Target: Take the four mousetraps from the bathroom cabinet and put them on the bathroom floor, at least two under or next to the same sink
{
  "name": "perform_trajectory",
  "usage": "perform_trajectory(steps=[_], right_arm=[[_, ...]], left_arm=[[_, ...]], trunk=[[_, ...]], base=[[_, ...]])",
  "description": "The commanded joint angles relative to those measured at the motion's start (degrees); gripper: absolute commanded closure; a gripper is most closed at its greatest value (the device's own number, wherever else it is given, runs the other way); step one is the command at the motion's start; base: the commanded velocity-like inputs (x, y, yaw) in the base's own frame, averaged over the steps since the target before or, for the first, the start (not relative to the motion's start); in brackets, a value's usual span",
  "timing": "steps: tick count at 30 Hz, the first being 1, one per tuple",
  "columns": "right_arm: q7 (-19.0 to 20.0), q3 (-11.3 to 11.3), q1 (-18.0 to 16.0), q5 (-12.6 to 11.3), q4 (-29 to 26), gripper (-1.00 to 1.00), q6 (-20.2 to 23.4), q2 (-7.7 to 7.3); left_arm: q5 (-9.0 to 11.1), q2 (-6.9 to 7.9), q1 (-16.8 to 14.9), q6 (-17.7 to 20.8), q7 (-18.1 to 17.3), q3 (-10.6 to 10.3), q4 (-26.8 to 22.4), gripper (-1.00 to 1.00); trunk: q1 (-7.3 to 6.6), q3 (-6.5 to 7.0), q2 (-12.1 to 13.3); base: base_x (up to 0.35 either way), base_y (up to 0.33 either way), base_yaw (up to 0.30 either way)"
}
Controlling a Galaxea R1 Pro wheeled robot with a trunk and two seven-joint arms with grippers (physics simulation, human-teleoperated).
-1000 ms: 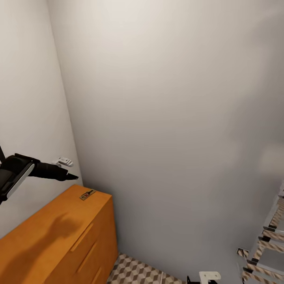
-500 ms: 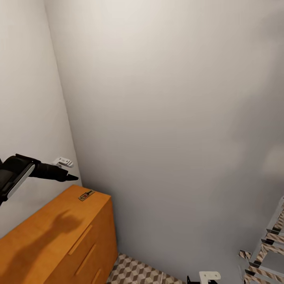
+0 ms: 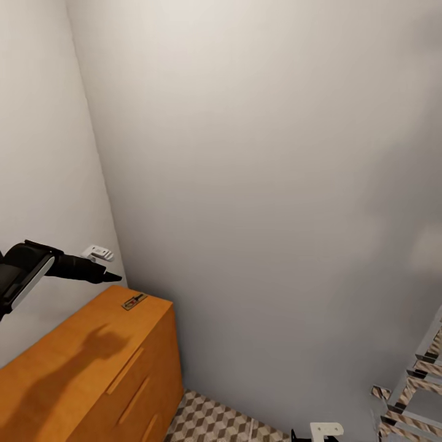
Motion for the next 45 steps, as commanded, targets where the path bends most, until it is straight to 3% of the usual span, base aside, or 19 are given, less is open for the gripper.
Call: perform_trajectory(steps=[1,12,45], right_arm=[[-0.16,0.5,-0.01,-0.42,0.0,-1.0,-0.11,0.0],[-0.16,0.5,0.0,-0.41,0.0,-1.0,-0.13,0.0],[-0.16,0.52,0.0,-0.42,0.0,-1.0,-0.13,0.0]], left_arm=[[0.44,0.05,-0.05,0.37,0.18,-0.13,0.02,-1.0],[0.44,0.05,-0.05,0.26,0.18,-0.16,0.27,-1.0],[0.44,0.05,-0.05,0.1,0.22,-0.16,1.83,-1.0]], trunk=[[0.02,-0.1,-0.05],[0.02,-0.66,-0.05],[0.02,-0.73,-0.05]], base=[[0.0,0.0,0.0],[0.0,0.0,0.0],[0.052,0.043,0.0]])
